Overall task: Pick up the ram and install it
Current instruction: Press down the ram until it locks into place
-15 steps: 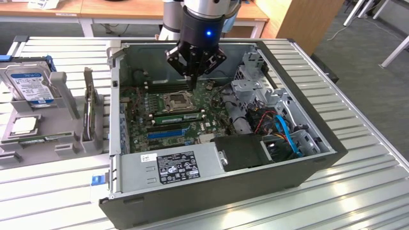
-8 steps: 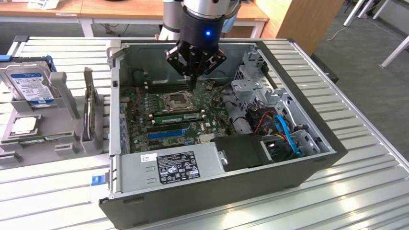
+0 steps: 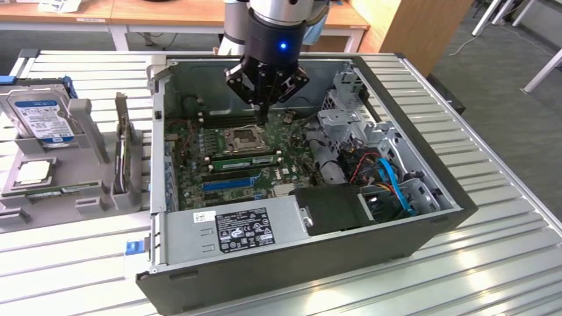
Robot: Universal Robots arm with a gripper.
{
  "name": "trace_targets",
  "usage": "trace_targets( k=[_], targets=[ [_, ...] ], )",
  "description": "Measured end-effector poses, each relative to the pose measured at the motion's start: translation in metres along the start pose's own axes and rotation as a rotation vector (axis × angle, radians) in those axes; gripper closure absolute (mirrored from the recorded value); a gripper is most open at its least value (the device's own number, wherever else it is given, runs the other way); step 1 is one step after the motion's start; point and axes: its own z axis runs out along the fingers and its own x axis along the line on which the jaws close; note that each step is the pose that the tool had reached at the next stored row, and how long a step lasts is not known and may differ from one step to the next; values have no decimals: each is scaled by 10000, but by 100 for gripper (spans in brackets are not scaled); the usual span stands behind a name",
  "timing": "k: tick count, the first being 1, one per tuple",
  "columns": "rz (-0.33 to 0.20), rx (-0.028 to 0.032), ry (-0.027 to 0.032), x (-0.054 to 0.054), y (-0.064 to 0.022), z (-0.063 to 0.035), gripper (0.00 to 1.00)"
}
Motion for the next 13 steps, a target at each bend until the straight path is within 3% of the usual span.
trace_targets(
  k=[13],
  targets=[
    [3,0,0,70,1,3,90]
  ],
)
